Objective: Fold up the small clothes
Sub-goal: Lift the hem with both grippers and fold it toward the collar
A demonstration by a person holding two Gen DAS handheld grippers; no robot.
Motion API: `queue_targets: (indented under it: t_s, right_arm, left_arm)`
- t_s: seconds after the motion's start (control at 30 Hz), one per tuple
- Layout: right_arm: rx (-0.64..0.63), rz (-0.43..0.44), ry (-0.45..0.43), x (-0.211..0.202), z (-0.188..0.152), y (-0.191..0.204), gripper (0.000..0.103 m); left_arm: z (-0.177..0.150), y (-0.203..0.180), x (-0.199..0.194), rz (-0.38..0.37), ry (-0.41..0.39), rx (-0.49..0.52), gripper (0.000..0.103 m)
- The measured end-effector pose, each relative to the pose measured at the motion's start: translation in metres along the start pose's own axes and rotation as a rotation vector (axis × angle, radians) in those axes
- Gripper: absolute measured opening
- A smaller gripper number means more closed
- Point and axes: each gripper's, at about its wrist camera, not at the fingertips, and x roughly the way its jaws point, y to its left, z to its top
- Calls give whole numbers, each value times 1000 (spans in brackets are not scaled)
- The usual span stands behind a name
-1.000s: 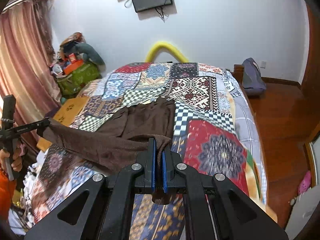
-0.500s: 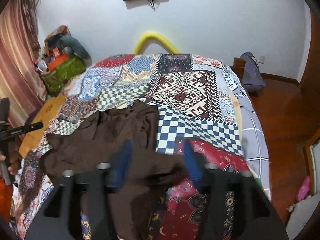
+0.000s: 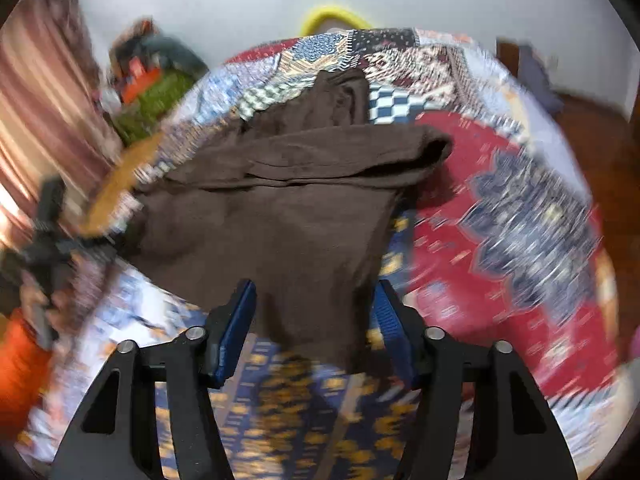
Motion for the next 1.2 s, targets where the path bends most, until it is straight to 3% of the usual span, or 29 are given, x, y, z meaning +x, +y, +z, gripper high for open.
queue_targets:
  t_s: [0.03, 0.07, 0.1, 0.33, 0.47, 0.57, 0.73, 0.8, 0.93, 1.03, 1.1, 1.13, 1.2]
  right_arm:
    - [-7, -14, 2, 3, -2, 3, 30]
    - [-5, -20, 6, 4, -3, 3, 15]
    - [6, -14, 9, 5, -5, 2, 11]
    - [29, 26, -17, -30, -29, 1, 9]
    - [-6, 24, 7, -48, -56, 6, 9]
    - [-23, 19, 37, -54, -73, 7, 10]
    - [-57, -40, 27, -67, -82, 7, 13]
    - [-55, -57, -7, -75, -78, 4, 21]
    - [-37, -116, -80, -84, -65, -7, 65]
    - [-43, -172, -89, -79, -51, -16, 67]
    - [-32, -215, -57, -67, -43, -25, 67]
    - [-20, -223, -39, -59, -39, -31, 67]
    - [-12, -234, -14, -46, -34, -39, 67]
  left_arm:
    - [-1, -5, -2, 23, 3, 16, 12]
    - [-3, -9, -4, 18, 15, 26, 2]
    - [-6, -12, -7, -7, 29, 21, 3]
    - [-39, -26, -46, -9, 36, 50, 3]
    - [-71, -30, -64, -35, 67, 50, 3]
    - [-89, -31, -71, -13, 82, 56, 3]
    - [-93, -26, -78, 49, 69, 88, 6]
    - [-88, -22, -82, 88, 45, 100, 6]
    - [-73, -14, -81, 168, 1, 138, 7]
    - [-64, -7, -66, 232, 16, 177, 13]
    - [-62, -4, -53, 258, 49, 203, 24]
    - [-62, -4, -48, 256, 61, 211, 31]
    - [-61, -3, -37, 245, 80, 228, 35]
